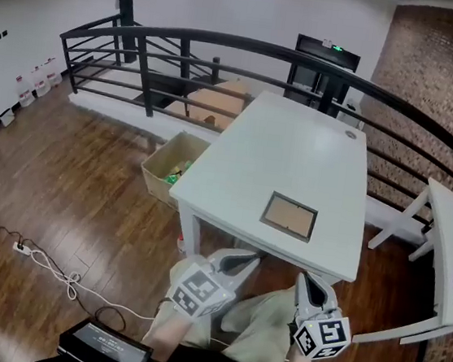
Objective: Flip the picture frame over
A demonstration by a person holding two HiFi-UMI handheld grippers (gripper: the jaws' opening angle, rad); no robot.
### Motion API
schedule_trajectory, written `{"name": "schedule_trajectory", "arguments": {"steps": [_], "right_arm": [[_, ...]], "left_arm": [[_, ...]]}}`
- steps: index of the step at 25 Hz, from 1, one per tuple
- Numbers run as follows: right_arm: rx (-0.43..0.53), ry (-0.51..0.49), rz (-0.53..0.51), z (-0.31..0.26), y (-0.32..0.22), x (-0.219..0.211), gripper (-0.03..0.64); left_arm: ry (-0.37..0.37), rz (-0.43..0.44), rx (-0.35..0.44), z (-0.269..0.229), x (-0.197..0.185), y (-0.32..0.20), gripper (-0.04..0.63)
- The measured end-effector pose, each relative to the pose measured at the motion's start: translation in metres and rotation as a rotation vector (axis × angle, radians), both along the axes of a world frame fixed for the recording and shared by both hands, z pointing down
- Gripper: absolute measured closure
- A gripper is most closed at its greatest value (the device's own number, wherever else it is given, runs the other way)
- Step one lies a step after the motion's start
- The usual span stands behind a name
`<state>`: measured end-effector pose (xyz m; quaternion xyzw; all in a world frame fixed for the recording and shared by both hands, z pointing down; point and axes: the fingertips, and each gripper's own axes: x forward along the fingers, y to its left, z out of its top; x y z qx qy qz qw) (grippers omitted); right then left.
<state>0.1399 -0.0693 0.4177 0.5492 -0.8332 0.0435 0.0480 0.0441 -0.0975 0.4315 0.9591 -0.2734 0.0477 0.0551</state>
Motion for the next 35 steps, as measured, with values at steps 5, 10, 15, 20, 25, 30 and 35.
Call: {"name": "schedule_trajectory", "arguments": {"steps": [5,10,15,20,25,30,35], "right_arm": [[-0.017,0.022,0.028,0.005,-0.017,0.013,0.626],[-0.033,0.040,0.048,0.014,-0.033,0.021,0.626],[-0.043,0.076,0.066,0.017,-0.050,0.028,0.626],[-0.083,0.163,0.069,0.022,-0.073,0.027,0.608],[-0.214,0.246,0.082,0.043,-0.098,0.033,0.531],[-0.319,0.314,0.113,0.054,-0.108,0.037,0.505],[-0.385,0.354,0.118,0.061,-0.113,0.043,0.503]], "left_arm": [[-0.008,-0.014,-0.003,0.002,0.005,-0.024,0.583],[-0.014,-0.026,-0.012,0.005,0.009,-0.046,0.583],[-0.028,-0.025,-0.009,0.005,0.013,-0.061,0.583],[-0.087,-0.037,0.006,0.004,0.011,-0.083,0.549],[-0.239,-0.006,-0.012,0.019,0.018,-0.104,0.455],[-0.454,-0.004,-0.103,0.047,0.013,-0.118,0.377],[-0.534,0.034,-0.171,0.053,0.018,-0.123,0.368]]}}
